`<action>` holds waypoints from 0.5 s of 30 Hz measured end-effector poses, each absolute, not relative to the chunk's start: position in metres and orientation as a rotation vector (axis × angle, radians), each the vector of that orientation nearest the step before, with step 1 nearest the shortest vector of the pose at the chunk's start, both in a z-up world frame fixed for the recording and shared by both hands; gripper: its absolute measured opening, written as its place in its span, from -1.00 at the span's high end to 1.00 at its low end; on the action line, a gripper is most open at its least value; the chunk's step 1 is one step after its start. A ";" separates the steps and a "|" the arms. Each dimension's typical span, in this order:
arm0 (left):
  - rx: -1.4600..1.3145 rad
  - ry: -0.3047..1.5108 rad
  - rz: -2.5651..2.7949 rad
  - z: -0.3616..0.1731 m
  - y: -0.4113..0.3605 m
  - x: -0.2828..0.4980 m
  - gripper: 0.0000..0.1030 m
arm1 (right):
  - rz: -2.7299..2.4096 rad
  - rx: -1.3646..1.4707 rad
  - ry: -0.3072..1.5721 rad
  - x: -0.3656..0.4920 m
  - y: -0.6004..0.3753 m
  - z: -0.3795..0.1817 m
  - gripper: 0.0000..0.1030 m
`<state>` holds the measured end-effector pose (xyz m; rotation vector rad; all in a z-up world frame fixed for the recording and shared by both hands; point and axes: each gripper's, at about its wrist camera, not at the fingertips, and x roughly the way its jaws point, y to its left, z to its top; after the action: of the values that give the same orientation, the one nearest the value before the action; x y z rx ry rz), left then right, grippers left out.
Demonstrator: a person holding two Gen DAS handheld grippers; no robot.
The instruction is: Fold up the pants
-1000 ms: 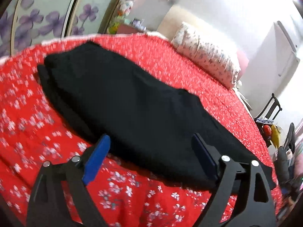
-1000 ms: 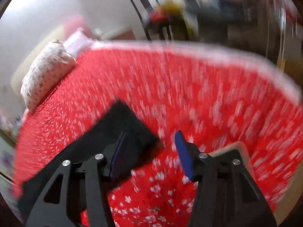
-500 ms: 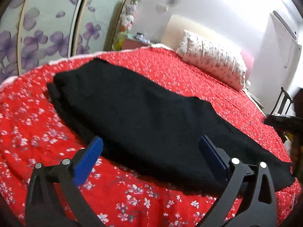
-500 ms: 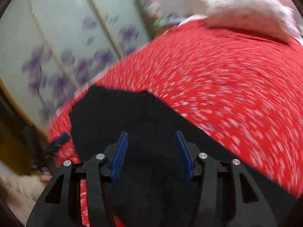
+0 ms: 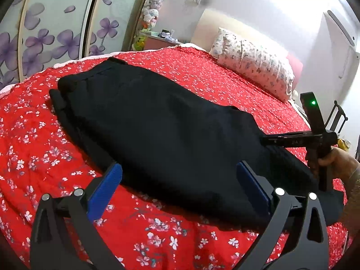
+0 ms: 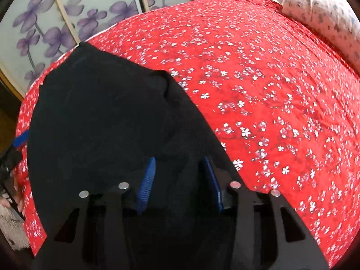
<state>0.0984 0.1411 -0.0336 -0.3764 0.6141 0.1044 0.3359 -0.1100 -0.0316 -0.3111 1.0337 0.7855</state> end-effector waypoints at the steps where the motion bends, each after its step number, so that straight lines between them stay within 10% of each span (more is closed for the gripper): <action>1: -0.376 0.614 0.104 -0.034 0.141 0.098 -0.96 | 0.786 -0.309 1.040 0.336 -0.112 -0.035 0.24; 5: -0.381 0.619 0.102 -0.034 0.142 0.098 -0.96 | 0.804 -0.350 1.015 0.324 -0.109 -0.035 0.90; 15: -0.381 0.624 0.104 -0.034 0.141 0.099 -0.96 | 0.638 -0.455 0.878 0.332 -0.093 -0.011 0.92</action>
<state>0.0987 0.1412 -0.0342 -0.3806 0.6244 0.1044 0.3322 -0.0933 -0.0106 -0.4551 0.8778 0.6380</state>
